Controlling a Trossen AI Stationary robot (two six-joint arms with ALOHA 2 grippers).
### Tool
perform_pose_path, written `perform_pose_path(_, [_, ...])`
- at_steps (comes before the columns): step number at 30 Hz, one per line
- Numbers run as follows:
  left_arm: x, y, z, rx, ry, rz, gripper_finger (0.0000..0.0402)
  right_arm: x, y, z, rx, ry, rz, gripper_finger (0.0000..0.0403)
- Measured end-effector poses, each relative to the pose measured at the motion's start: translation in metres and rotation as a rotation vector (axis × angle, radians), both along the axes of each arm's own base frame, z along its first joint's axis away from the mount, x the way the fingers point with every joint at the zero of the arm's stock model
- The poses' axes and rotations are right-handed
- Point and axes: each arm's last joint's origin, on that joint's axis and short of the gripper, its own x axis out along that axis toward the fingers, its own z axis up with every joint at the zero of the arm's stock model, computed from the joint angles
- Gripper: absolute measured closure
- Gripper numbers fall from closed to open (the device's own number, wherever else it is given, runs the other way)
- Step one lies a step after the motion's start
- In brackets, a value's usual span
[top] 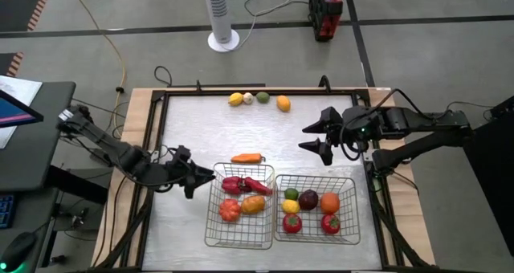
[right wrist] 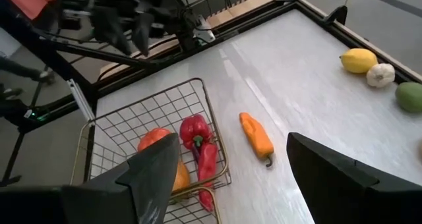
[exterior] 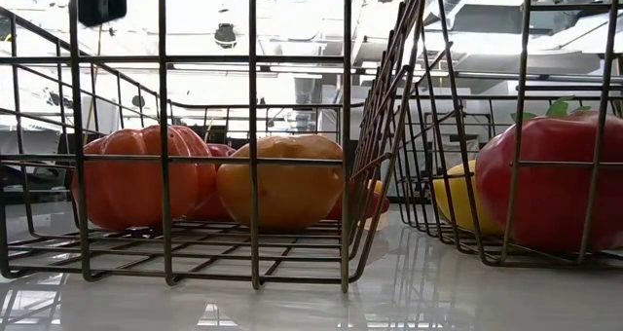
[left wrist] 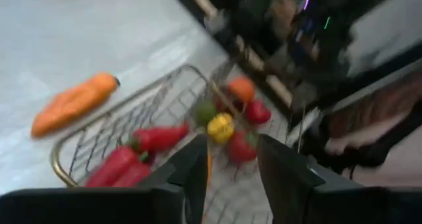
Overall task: Sort produce into baskets
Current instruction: Put the orange chili into the left wire basket
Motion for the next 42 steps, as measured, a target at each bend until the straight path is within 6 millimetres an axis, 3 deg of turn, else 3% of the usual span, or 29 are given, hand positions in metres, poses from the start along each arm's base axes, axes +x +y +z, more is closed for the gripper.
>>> perform_pose_path(4, [-0.014, 0.007, -0.025, -0.01, -0.131, 0.088, 0.0308, 0.0, 0.0, 0.0, 0.017, -0.002, -0.009, 0.0092])
perform_pose_path(9, [-0.022, 0.017, -0.061, -0.021, -0.151, 0.124, 0.0333, 0.0, 0.0, 0.0, 0.024, -0.002, -0.011, 0.0092])
perform_pose_path(14, [-0.021, 0.017, -0.07, -0.019, -0.248, 0.086, 0.0357, 0.0, 0.0, 0.0, 0.035, -0.003, -0.018, 0.0092])
perform_pose_path(20, [-0.024, 0.003, -0.052, -0.003, -0.452, -0.05, 0.0395, 0.0, 0.0, 0.0, 0.05, -0.004, -0.026, 0.0092])
perform_pose_path(26, [-0.033, -0.018, -0.043, -0.094, -0.536, -0.106, 0.0401, 0.0, 0.0, 0.0, 0.058, -0.006, -0.03, 0.0092])
perform_pose_path(29, [-0.029, -0.033, -0.026, -0.14, -0.568, -0.13, 0.0401, 0.0, 0.0, 0.0, 0.058, -0.007, -0.03, 0.0092])
perform_pose_path(36, [0.011, -0.076, 0.013, -0.091, -0.506, -0.139, 0.0401, 0.0, 0.0, 0.0, 0.044, -0.011, -0.022, 0.0092])
perform_pose_path(42, [0.061, -0.094, 0.029, -0.211, -0.459, -0.195, 0.0402, 0.001, 0.0, 0.001, 0.034, -0.013, -0.016, 0.0092])
